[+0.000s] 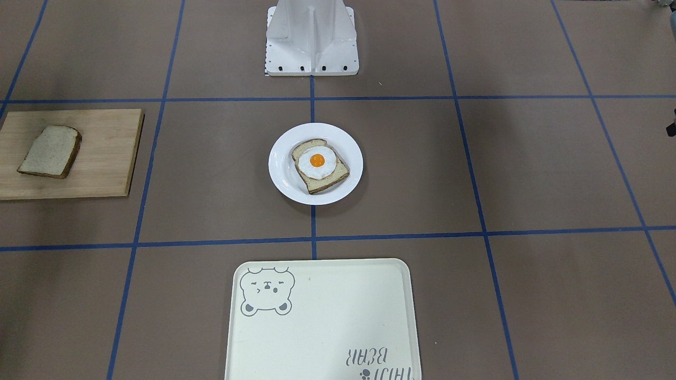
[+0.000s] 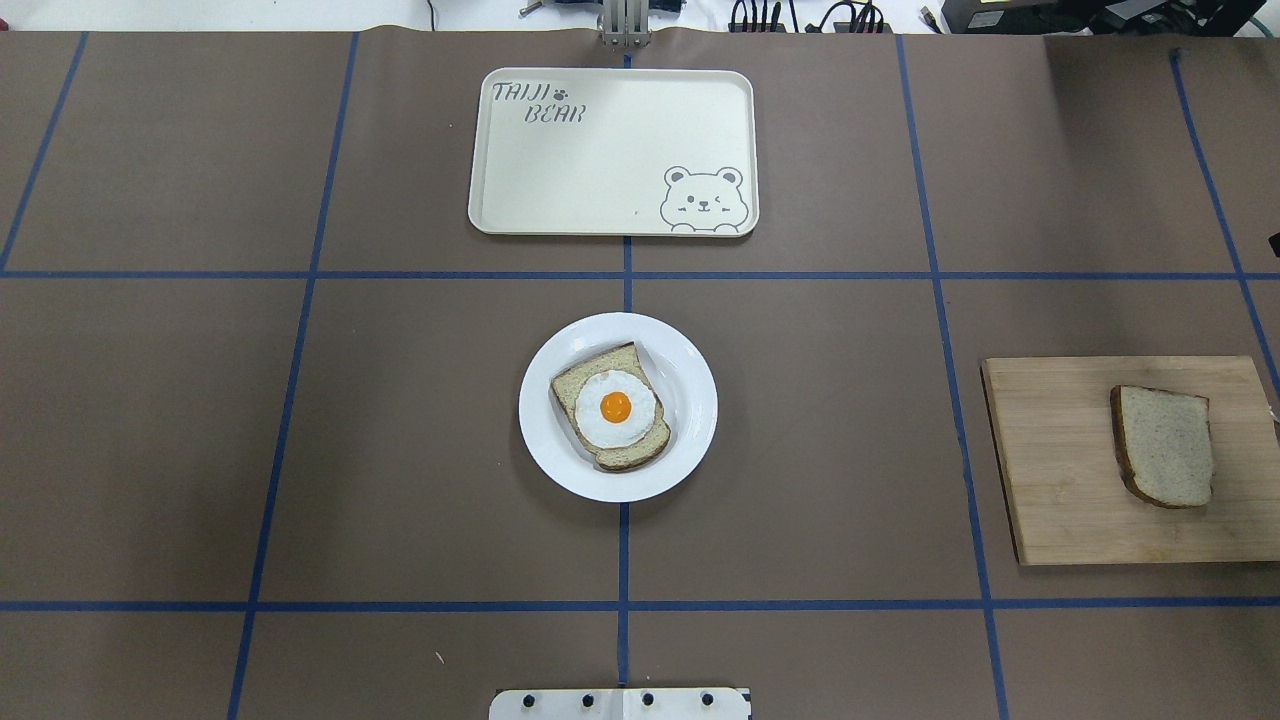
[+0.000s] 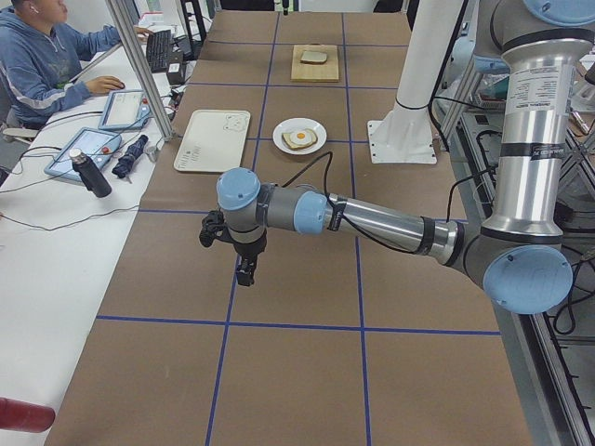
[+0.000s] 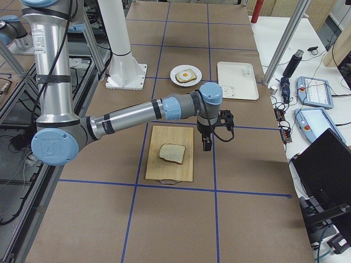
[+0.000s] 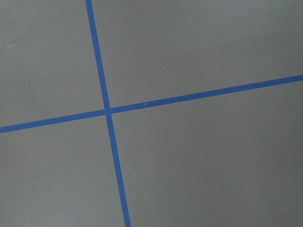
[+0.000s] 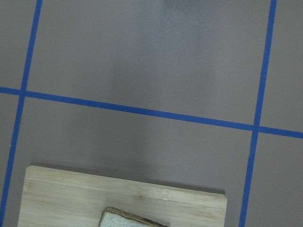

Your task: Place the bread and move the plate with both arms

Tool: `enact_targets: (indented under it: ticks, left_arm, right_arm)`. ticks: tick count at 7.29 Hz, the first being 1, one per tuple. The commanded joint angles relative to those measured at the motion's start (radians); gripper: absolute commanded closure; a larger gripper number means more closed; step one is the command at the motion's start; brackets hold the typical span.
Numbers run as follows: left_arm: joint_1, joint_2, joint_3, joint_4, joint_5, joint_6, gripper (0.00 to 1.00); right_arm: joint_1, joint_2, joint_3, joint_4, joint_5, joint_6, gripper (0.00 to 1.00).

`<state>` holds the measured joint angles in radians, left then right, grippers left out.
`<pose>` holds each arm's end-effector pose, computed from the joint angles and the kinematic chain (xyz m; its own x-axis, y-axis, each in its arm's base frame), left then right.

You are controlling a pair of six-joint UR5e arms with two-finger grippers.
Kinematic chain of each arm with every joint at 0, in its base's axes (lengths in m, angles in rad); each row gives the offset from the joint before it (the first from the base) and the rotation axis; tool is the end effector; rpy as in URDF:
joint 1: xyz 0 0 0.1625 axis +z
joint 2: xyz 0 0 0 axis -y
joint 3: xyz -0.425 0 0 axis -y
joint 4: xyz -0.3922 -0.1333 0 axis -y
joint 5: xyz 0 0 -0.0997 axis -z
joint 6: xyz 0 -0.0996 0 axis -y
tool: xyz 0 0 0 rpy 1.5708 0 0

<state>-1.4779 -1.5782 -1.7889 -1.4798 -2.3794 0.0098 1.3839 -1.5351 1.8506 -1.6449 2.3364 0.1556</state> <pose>-0.0152 -0.4970 0.5546 0.6776 0.1703 -0.7154 -0.0986 0.9851 0.1411 -0.0301 -0.5052 0.5114 0.6974 -0.1453 0.7018 0.0732 0.9886 0.1319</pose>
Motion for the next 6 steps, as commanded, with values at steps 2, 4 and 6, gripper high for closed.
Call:
enact_targets:
  ticks: [2, 4, 6]
  left_arm:
    - [0.001, 0.003, -0.007, -0.002, -0.003, 0.004, 0.01]
    - [0.002, 0.001, -0.009, -0.004, -0.004, 0.001, 0.01]
    - [0.007, -0.005, -0.007, -0.004, -0.004, 0.003, 0.02]
  right_arm:
    - [-0.019, 0.000, -0.002, 0.001, 0.027, -0.013, 0.00]
    - [-0.020, -0.011, -0.004, 0.001, 0.015, -0.063, 0.00]
    - [-0.020, -0.049, -0.001, 0.001, -0.009, -0.146, 0.00]
